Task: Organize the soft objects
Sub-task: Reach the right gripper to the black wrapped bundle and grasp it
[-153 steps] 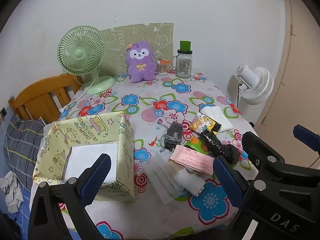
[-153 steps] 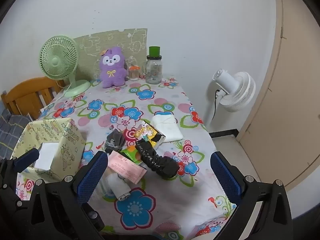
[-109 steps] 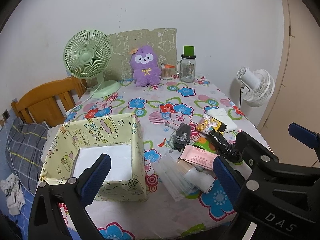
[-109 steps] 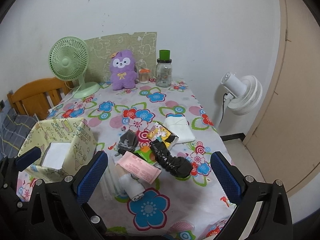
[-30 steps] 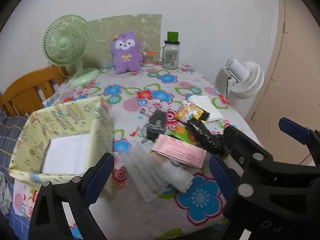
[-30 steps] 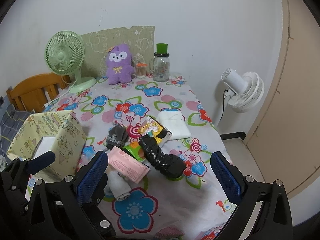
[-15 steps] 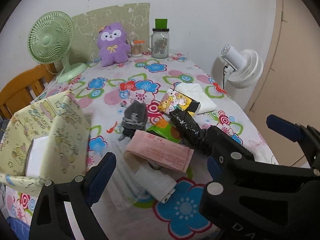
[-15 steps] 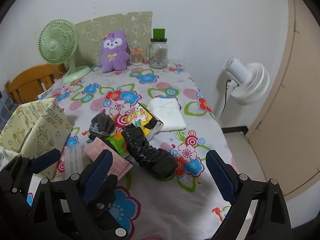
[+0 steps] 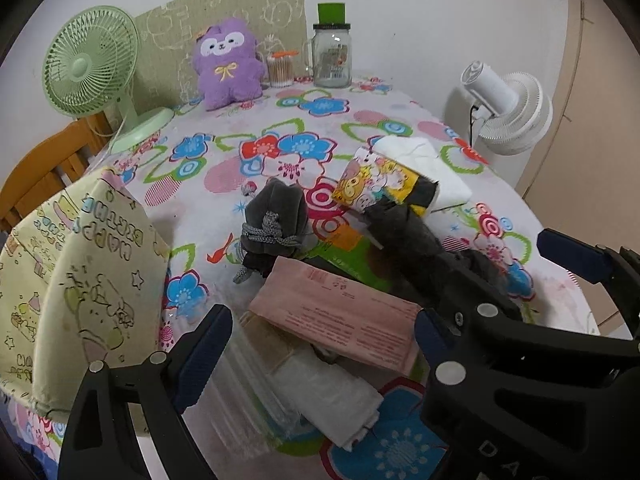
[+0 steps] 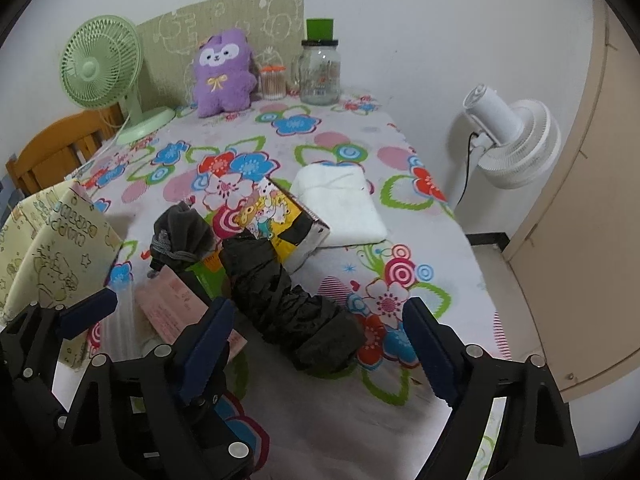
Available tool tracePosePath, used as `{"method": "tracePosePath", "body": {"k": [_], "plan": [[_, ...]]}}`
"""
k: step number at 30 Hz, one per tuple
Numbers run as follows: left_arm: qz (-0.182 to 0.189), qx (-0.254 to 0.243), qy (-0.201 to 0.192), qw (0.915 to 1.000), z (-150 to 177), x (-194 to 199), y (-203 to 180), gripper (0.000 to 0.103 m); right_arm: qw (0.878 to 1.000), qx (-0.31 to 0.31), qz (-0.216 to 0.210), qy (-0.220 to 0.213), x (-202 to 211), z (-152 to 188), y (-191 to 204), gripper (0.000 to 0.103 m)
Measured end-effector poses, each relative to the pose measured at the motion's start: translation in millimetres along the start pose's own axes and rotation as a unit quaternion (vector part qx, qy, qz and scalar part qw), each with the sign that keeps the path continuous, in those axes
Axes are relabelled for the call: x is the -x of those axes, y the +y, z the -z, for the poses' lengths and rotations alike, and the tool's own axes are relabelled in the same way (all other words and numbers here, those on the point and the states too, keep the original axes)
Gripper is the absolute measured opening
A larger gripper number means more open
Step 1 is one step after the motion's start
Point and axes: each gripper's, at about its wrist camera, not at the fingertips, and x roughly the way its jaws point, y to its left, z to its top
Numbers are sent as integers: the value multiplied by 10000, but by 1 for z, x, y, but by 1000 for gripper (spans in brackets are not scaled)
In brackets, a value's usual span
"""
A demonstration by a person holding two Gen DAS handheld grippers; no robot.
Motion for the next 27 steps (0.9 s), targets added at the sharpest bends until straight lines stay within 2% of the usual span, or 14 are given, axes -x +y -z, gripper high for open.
{"method": "tracePosePath", "body": {"k": [10,16,19,24,27], "plan": [[-11,-113,213,9997,-3,-23,0,94,9993,46,-149,329,-30,-5,4,74],[96,-164,314,9993,-5,-32,1,95,9988,93,-249,415,-40,-5,7,64],[119,-193,316,9992,-5,-33,1,95,9986,149,-322,397,-41,-5,8,54],[26,-275,259,9993,-3,-31,0,94,9986,124,-349,374,-39,-2,8,44],[-118,-384,199,9990,-2,-27,-2,87,9989,89,-314,350,-35,0,6,41]]}}
